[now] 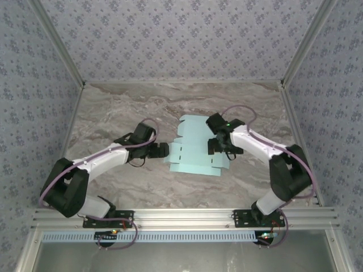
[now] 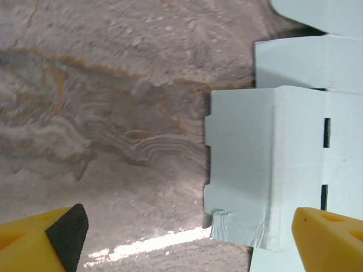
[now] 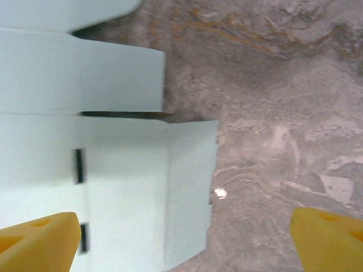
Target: Fold the paper box
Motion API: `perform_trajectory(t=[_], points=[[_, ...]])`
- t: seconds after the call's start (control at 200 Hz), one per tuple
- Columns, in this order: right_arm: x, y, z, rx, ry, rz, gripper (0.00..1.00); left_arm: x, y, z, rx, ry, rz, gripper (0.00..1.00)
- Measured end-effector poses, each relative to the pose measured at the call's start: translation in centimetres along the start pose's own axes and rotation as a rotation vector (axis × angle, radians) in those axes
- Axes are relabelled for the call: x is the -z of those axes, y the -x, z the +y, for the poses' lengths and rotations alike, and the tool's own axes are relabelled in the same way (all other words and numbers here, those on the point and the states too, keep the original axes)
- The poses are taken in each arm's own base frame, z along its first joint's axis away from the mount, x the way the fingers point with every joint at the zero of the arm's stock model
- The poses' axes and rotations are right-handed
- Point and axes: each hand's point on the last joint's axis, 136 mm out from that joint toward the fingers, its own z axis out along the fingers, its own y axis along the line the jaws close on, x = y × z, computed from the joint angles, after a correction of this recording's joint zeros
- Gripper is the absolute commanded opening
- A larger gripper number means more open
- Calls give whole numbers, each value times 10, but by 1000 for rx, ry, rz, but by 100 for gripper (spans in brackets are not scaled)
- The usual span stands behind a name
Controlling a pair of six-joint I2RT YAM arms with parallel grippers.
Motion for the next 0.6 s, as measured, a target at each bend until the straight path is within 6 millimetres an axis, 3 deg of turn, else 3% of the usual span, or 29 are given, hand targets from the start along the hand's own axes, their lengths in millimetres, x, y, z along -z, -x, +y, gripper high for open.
perform_trajectory(t=[0.125,0.3,0.465,0.6], points=[[11,-6,24,25,151,12,90,-4,5,-10,-83,42,-4,94],[11,-31,56,42,307,91,88,-10,4,-11,-131,66,3,95],[14,-54,60,-33,397,137,89,-9,14,-17,-167,56,-13,96],[23,-52,52,-101,413,106,93,-15,36,-31,-211,40,-48,95]])
